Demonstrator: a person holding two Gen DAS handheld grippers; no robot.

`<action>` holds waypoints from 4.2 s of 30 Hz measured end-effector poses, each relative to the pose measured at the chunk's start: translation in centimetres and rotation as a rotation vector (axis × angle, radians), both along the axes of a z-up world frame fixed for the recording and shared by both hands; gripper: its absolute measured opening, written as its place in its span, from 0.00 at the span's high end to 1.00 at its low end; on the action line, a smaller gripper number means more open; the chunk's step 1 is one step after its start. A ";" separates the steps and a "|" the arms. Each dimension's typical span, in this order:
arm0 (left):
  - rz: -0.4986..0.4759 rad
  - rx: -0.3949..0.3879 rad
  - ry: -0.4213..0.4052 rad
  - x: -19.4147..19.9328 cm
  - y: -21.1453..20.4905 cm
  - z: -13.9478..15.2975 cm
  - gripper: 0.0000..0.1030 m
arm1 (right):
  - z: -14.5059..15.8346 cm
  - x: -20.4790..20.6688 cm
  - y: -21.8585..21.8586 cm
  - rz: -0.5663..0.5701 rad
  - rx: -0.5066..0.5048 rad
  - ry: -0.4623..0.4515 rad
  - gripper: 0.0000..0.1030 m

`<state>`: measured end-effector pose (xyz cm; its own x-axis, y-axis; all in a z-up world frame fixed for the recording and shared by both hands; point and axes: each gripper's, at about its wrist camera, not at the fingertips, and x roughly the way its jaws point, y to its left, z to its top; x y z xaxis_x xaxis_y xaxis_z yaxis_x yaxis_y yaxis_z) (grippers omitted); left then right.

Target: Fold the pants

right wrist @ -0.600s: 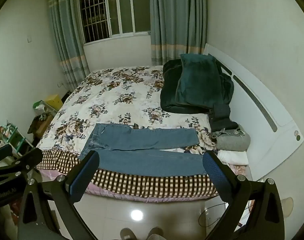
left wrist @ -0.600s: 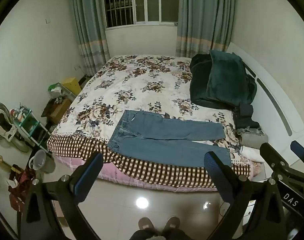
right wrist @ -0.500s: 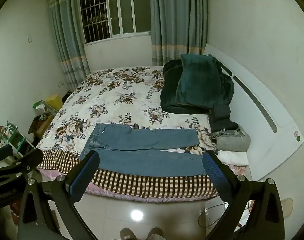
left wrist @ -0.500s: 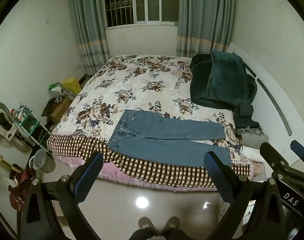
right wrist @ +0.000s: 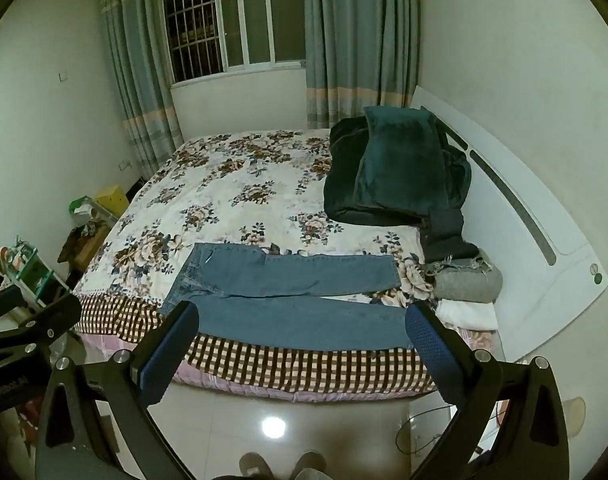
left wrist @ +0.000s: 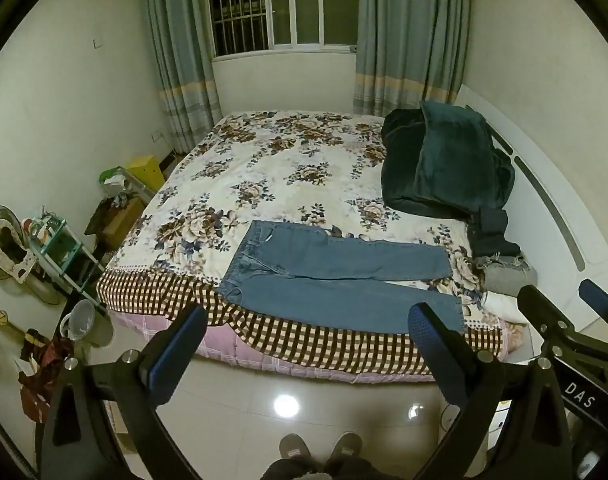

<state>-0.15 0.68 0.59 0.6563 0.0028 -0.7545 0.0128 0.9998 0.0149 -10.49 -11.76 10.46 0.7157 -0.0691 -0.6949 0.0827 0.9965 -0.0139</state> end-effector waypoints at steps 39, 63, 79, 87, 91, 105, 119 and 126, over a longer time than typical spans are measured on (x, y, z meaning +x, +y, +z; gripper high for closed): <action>0.000 0.000 -0.008 0.7 0.0 0.1 0.00 | 1.4 1.4 0.4 0.008 -0.013 -0.002 0.00; -0.003 0.002 -0.011 2.6 -0.5 2.2 0.00 | 2.0 1.8 0.5 0.007 -0.015 -0.004 0.00; 0.028 0.003 -0.013 4.5 -0.7 3.3 0.00 | 2.6 2.9 0.0 0.011 0.000 0.008 0.00; 0.147 0.053 -0.035 9.6 -0.6 -0.7 0.00 | -0.8 8.0 -3.3 -0.017 0.012 0.051 0.00; 0.194 0.092 0.016 15.7 0.2 -4.4 0.00 | -4.2 13.1 -4.3 -0.071 -0.008 0.076 0.00; 0.334 0.038 0.505 49.7 7.6 -30.5 0.00 | -29.3 45.2 -12.1 -0.382 0.172 0.421 0.00; 0.436 0.106 0.710 67.3 11.9 -55.3 0.00 | -60.3 59.2 -35.5 -0.903 0.444 0.672 0.00; 0.466 0.063 0.694 66.9 10.5 -59.1 0.00 | -66.7 53.1 -45.6 -1.069 0.490 0.633 0.00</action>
